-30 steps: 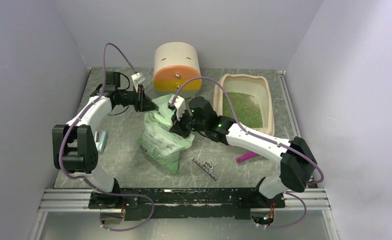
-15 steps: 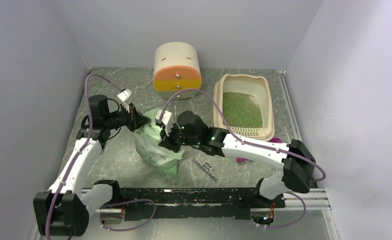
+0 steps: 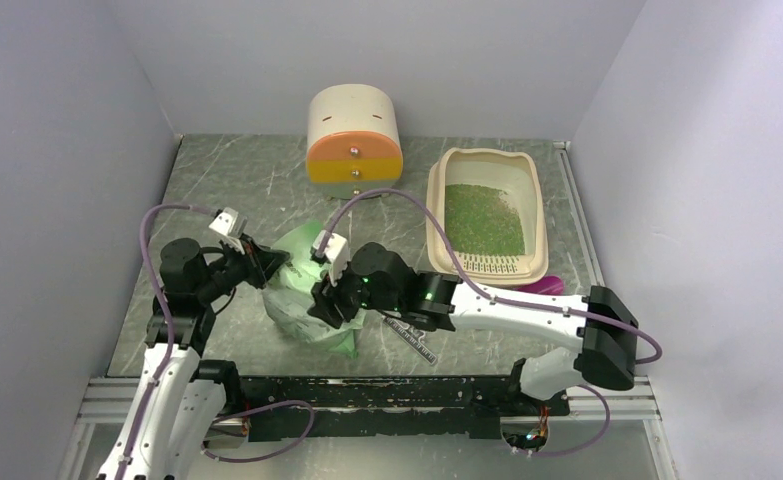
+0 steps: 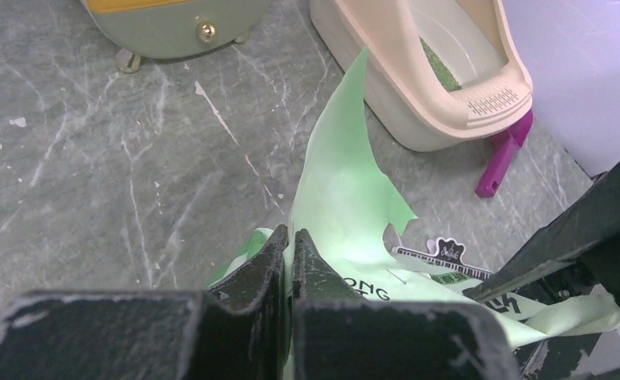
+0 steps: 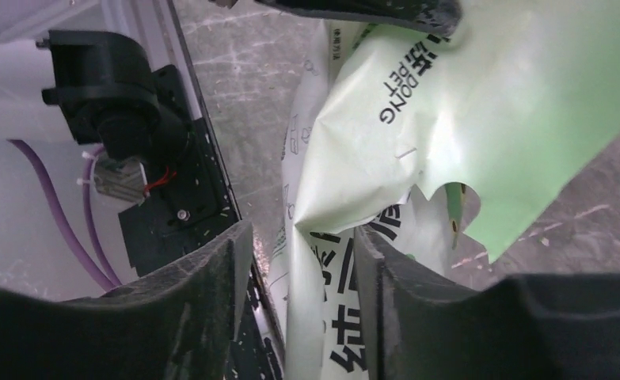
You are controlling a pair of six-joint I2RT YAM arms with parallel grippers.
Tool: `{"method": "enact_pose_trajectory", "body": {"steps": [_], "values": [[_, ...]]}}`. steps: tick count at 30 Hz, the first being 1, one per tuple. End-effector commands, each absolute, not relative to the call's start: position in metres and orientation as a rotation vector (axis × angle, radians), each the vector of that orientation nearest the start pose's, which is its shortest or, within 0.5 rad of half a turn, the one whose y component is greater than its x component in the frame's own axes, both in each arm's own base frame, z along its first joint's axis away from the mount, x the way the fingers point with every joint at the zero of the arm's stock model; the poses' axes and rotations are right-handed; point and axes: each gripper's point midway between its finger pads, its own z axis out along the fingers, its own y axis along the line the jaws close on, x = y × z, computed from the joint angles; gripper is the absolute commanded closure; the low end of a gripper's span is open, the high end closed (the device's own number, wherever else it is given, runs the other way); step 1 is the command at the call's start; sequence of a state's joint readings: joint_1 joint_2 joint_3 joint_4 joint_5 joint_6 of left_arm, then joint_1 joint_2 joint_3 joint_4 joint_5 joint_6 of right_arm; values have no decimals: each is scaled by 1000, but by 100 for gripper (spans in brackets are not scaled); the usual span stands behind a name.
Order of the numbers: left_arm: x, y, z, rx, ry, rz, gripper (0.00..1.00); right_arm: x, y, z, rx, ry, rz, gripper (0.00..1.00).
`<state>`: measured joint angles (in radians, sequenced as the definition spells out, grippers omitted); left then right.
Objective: Fill the litter box with clean litter
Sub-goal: Open the cat litter bag at the center of the board.
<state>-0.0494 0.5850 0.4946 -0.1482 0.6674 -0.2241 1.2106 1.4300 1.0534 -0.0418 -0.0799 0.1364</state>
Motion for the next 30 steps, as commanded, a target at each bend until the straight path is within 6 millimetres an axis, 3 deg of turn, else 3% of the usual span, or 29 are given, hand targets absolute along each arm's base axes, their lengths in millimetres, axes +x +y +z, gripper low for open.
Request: {"method": "enact_pose_trajectory", "body": {"steps": [1, 4, 11, 16, 22, 30], "values": [[224, -141, 222, 329, 1750, -905, 95, 149, 416, 230, -944, 1778, 970, 45], [222, -139, 229, 336, 1698, -874, 95, 155, 410, 241, -846, 1805, 1036, 42], [213, -143, 240, 358, 1584, -906, 95, 204, 373, 250, -554, 1939, 1172, 40], [213, -142, 241, 354, 1585, -900, 95, 202, 366, 239, -581, 2019, 1175, 40], [207, -142, 249, 364, 1532, -897, 95, 197, 376, 224, -591, 2074, 1231, 37], [203, -146, 252, 391, 1513, -922, 95, 224, 415, 232, -754, 1950, 1206, 30]]}}
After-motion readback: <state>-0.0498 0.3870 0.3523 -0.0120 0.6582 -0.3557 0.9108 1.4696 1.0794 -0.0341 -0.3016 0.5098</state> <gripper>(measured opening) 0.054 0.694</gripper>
